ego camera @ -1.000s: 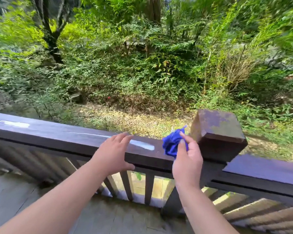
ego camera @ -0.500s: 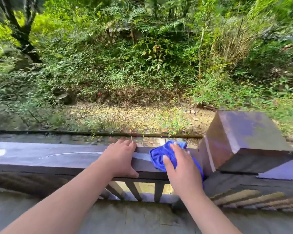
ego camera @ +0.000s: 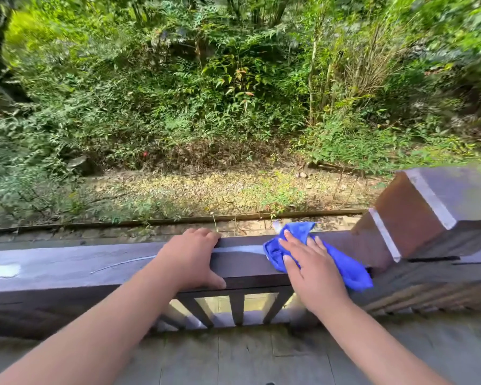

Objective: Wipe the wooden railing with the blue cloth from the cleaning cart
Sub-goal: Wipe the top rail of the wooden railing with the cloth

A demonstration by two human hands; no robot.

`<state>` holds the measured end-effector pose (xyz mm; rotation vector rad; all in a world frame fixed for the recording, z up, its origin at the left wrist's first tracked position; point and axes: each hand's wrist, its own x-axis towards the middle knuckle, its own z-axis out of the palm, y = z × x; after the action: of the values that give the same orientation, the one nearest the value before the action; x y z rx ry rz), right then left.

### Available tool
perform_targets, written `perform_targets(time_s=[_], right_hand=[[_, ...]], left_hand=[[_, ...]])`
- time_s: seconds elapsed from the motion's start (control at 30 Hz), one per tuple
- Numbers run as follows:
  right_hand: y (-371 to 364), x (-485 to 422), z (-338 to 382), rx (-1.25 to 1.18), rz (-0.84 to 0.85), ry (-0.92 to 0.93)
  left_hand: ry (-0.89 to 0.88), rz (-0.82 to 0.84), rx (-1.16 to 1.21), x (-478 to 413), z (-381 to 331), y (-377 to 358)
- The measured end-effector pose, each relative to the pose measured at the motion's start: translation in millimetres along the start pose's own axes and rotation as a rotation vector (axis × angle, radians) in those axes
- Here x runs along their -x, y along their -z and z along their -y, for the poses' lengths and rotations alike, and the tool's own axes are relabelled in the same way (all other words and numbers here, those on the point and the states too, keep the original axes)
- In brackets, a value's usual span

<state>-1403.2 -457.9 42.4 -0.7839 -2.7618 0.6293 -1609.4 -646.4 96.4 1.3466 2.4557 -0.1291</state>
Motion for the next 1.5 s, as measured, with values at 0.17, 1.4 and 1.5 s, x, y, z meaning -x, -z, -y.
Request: perform_targets(time_s=[0.17, 1.4, 1.5], right_hand=[[-35, -3, 66, -0.004, -0.009, 0.025], [-35, -38, 125, -0.573, -0.020, -0.132], [-40, -47, 150, -0.625, 0.023, -0.120]], left_hand=[[0.008, -0.031, -0.004, 18, 27, -2], [0.116, -0.060, 0.020, 22, 38, -8], [0.087, -0.072, 0.011, 21, 42, -10]])
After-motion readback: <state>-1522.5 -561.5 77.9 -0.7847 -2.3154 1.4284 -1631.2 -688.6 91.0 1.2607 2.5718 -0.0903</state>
